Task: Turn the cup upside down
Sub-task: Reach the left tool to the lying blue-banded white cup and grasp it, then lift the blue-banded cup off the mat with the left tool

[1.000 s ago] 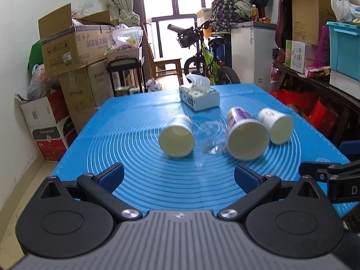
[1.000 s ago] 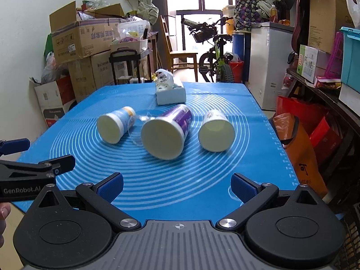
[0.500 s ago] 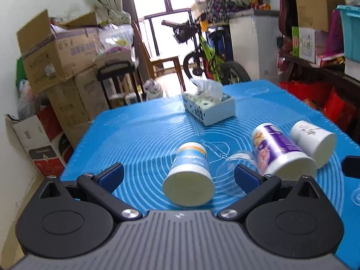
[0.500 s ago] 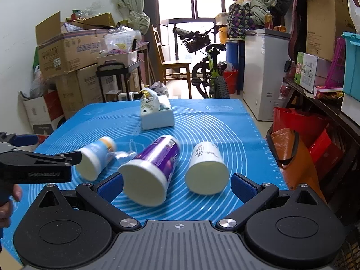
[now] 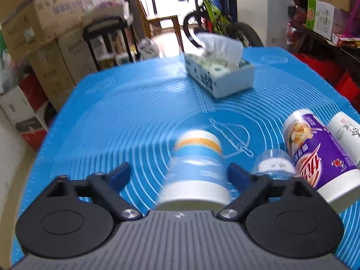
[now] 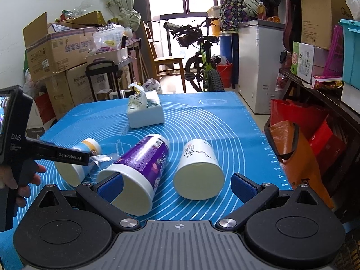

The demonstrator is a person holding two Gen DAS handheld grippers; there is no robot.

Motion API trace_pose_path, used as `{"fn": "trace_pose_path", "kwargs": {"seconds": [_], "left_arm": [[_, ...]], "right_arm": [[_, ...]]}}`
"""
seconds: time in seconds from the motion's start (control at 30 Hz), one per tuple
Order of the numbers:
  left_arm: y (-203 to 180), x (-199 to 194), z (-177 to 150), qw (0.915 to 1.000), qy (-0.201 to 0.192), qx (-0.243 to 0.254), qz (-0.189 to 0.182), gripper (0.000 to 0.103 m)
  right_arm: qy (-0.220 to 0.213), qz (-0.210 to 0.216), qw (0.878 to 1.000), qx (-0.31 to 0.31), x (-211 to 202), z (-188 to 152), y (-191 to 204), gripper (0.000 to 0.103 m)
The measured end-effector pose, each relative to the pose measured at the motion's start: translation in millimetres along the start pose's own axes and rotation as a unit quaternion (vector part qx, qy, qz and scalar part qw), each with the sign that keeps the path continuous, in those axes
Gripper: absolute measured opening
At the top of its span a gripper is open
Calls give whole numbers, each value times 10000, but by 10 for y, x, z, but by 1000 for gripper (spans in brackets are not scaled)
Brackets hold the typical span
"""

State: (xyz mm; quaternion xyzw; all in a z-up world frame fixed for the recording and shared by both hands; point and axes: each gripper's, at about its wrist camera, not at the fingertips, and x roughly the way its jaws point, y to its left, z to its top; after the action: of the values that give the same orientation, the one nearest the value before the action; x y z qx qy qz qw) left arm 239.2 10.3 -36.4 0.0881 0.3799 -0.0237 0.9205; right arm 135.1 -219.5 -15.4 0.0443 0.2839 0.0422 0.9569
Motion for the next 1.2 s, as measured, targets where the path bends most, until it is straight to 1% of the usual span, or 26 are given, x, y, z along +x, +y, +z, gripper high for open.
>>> {"fn": "trace_pose_path", "kwargs": {"seconds": [0.03, 0.07, 0.1, 0.2, 0.37, 0.5, 0.67, 0.87, 0.97, 1.1, 1.2], "left_arm": [[14, 27, 1, 9999, 92, -39, -50, 76], [27, 47, -2, 9998, 164, -67, -96, 68], [31, 56, -8, 9997, 202, -67, -112, 65], [48, 36, -12, 9996, 190, -80, -168, 63], [71, -61, -1, 9995, 199, -93, -239, 62], [83, -290, -81, 9992, 187, -126, -318, 62], [10, -689, -292, 9992, 90, -2, -402, 62], [-43, -991, -606, 9985, 122, -135, -513, 62], [-74, -990, -730, 9983, 221, -190, -503, 62], [-120, -879, -855, 9978, 400, -245, -462, 63], [-149, -857, -906, 9981, 334, -288, -422, 64]], "right_arm": [[2, -7, 10000, 15, 8, -2, -5, 101], [5, -8, 10000, 20, 14, -1, -8, 101], [11, -8, 10000, 18, 21, 0, -9, 101], [24, -2, 10000, -8, 29, 0, 2, 101], [29, 2, 10000, -11, 23, 7, 10, 101], [-22, 28, 10000, -24, -60, 7, 16, 101], [-59, 105, 9999, -35, -221, -15, 54, 101], [30, 242, 9997, -76, -391, -111, 132, 101], [118, 295, 9994, -98, -444, -181, 165, 101], [264, 336, 9990, -105, -456, -259, 213, 101], [347, 333, 9988, -131, -459, -308, 243, 101]]}}
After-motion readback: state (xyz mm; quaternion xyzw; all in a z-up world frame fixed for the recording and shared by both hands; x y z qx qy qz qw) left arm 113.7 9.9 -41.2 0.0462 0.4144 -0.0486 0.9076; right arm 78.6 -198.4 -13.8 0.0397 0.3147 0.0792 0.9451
